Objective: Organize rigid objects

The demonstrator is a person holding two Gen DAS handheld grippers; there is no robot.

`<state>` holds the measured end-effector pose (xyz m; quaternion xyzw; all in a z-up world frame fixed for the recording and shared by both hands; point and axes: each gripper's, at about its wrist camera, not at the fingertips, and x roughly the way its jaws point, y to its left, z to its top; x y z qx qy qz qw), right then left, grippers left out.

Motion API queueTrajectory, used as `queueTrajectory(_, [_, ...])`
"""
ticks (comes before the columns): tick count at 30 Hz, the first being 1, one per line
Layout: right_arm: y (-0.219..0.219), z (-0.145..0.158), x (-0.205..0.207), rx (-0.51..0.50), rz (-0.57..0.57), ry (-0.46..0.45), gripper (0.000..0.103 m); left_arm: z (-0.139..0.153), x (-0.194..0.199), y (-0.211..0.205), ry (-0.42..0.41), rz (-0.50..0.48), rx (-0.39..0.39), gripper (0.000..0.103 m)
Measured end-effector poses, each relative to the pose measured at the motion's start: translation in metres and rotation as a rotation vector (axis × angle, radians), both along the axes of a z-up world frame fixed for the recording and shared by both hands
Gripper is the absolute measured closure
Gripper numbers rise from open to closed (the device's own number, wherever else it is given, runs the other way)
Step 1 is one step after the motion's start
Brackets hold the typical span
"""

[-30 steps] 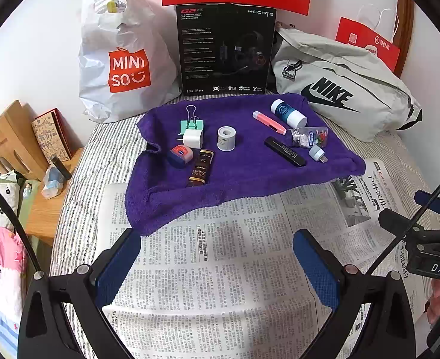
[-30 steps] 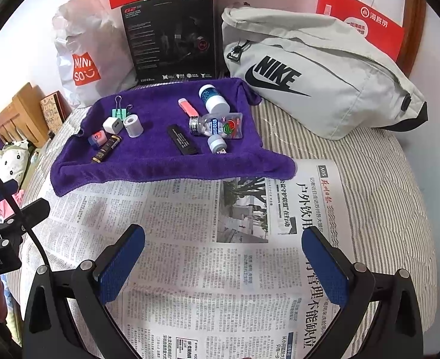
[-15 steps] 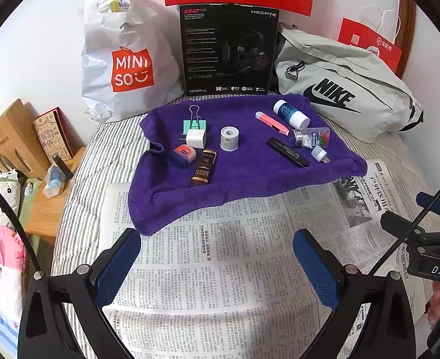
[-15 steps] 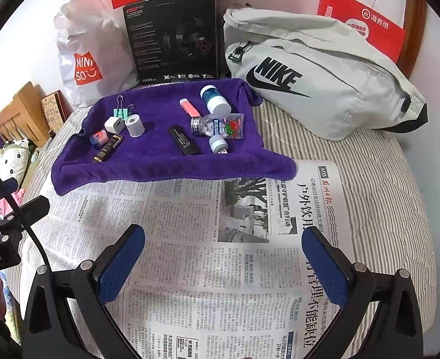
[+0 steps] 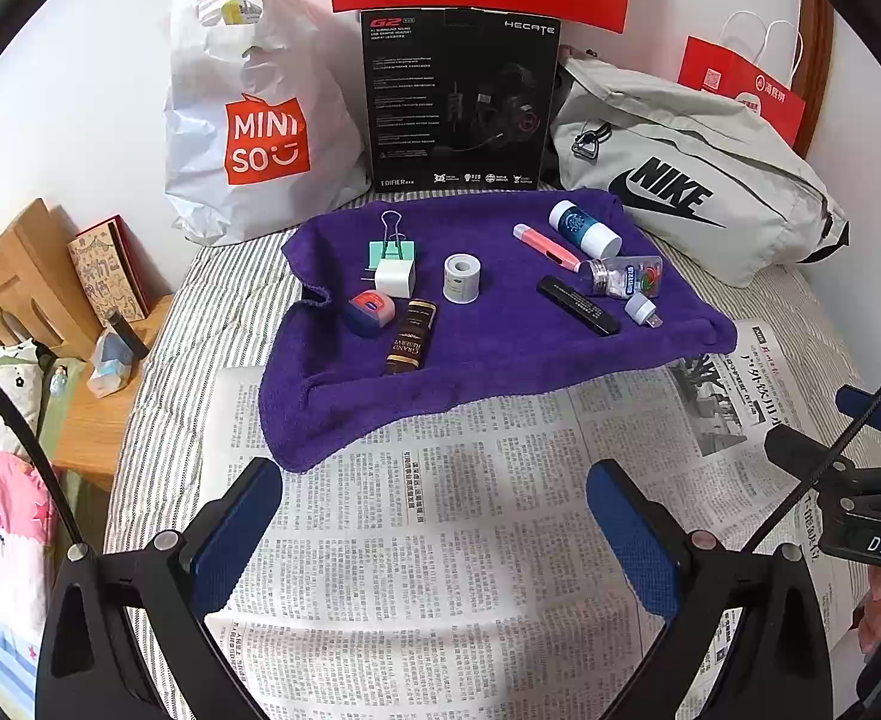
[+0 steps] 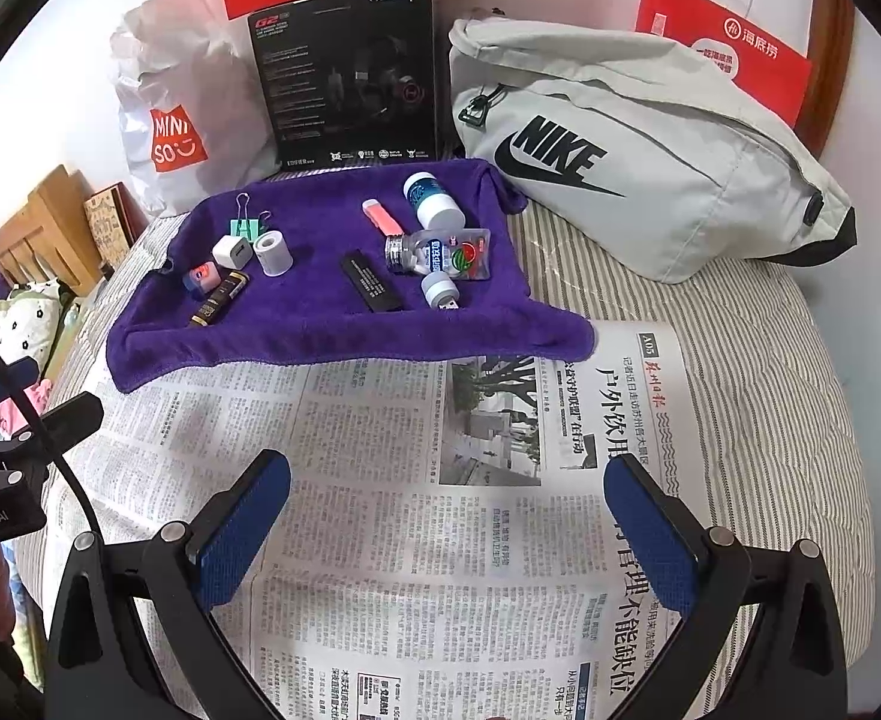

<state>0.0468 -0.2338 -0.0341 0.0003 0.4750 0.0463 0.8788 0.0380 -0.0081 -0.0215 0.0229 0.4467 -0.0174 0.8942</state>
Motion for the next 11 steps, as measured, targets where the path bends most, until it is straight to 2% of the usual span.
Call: queueTrajectory(11, [0.0024, -0.0002, -0.0003, -0.004, 0.009, 0.002, 0.0, -0.0011, -0.0004, 0.0028, -0.011, -0.005, 0.01, 0.0])
